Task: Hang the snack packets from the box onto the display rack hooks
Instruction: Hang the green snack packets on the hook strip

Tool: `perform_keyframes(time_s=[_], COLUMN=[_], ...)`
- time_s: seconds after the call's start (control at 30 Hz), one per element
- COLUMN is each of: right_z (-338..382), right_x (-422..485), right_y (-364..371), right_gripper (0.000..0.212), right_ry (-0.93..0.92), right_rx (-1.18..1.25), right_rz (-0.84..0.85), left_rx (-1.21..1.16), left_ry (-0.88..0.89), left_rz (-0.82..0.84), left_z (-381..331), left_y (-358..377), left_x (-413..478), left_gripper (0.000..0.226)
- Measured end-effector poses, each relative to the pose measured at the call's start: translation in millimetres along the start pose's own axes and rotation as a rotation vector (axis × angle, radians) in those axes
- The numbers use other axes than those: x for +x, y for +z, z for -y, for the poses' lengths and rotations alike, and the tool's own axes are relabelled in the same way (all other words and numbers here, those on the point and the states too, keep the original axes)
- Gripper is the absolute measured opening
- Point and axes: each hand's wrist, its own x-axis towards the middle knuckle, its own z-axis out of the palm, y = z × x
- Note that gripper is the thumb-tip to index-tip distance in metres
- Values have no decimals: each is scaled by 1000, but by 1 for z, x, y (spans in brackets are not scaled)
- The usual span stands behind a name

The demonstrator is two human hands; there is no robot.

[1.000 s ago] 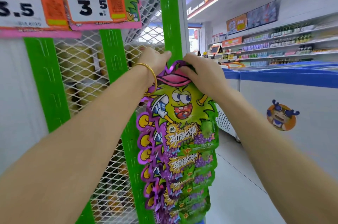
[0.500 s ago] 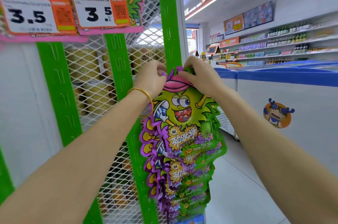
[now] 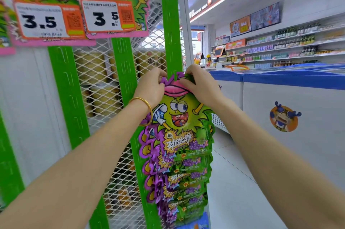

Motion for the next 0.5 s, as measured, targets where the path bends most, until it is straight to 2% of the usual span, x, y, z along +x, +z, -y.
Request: perform_keyframes(time_s=[0.23, 0.3, 0.4, 0.47, 0.5], right_z=[2, 2, 5, 14, 19], right_x=[-3, -5, -22, -51, -71], right_y=[0, 0, 0, 5, 13], right_gripper=[31, 37, 43, 32, 26], right_ry=[34, 51, 23, -46, -82], right_rx=[-21, -37, -222, -167, -88], right_rz=[2, -1, -186, -343, -368], left_rx=[-22, 14, 145, 165, 146], left_ry=[40, 83, 193, 253, 259], left_rz=[-13, -62, -235, -326, -343], left_z=[2, 2, 8, 17, 23], left_y=[-1, -2, -7, -11, -11], left_x=[-2, -6, -26, -54, -75], left_gripper=[36, 37, 35, 33, 32])
